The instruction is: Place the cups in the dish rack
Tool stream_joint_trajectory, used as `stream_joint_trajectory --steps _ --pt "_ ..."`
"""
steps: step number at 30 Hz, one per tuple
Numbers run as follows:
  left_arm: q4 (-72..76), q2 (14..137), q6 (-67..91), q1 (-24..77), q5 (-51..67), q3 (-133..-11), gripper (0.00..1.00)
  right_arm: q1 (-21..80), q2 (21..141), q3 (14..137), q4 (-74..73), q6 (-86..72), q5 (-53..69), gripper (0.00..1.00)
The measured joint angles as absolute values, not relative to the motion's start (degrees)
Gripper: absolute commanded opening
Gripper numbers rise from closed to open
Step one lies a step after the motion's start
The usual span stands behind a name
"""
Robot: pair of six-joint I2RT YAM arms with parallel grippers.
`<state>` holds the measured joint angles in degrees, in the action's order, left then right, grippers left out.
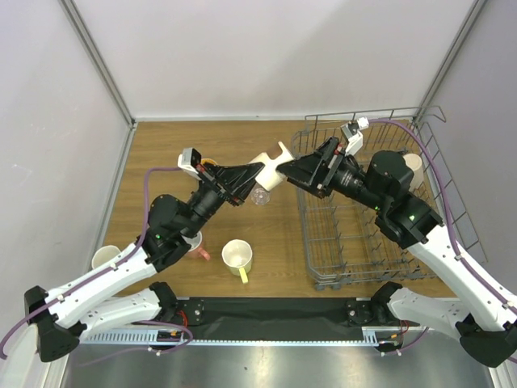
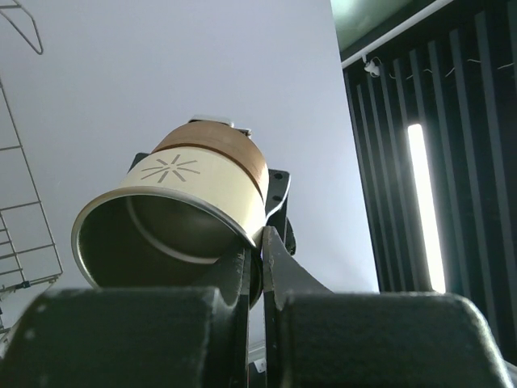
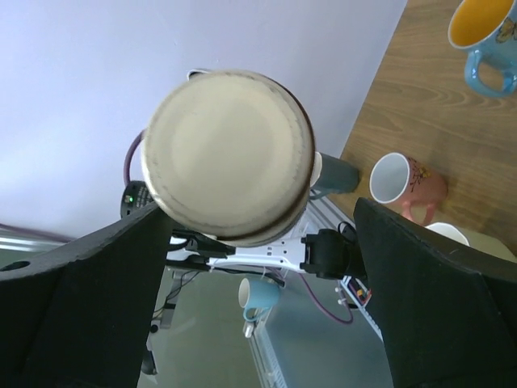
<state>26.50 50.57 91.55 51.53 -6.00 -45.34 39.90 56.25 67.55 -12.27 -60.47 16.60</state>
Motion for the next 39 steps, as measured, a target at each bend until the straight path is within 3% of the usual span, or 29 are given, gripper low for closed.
stream_joint_trajectory --steps 7,16,19,22,24,25,26,29,32,39 --pt "28.32 50.63 92.42 51.75 -7.07 -43.27 0.00 39.90 57.98 69.34 -10.52 -59.75 14.39 0.99" --pt "29.52 51.18 92.97 51.77 -7.35 -43.16 0.00 39.90 60.47 71.42 -9.67 -58.92 13.72 0.90" --pt "29.58 51.79 93.03 51.81 -7.33 -43.16 0.00 39.90 60.82 71.42 -9.43 -58.63 13.74 0.82" --pt "30.15 52.01 93.23 51.79 -7.51 -43.16 0.00 39.86 61.25 71.44 -9.47 -58.26 13.34 0.64" --pt "30.48 52.10 93.62 51.75 -7.62 -43.13 0.00 39.86 61.34 71.48 -9.39 -58.15 13.06 0.37" --pt "30.59 52.14 93.69 51.75 -7.57 -43.07 0.04 39.86 61.34 71.53 -9.32 -57.80 13.02 0.24" --pt "30.61 52.10 93.67 51.75 -7.51 -42.98 0.30 39.86 61.39 71.66 -9.37 -57.41 12.95 0.00" --pt "29.52 51.16 93.73 51.51 -6.92 -42.26 0.80 39.88 62.30 72.84 -10.50 -56.12 12.84 0.00" --pt "24.84 47.48 93.95 50.68 -6.42 -40.56 0.95 39.79 63.77 74.78 -12.73 -53.41 11.42 0.00" --pt "0.08 34.68 86.02 43.75 -5.45 -42.00 0.98 33.01 64.03 75.48 -17.67 -42.61 4.95 0.00"
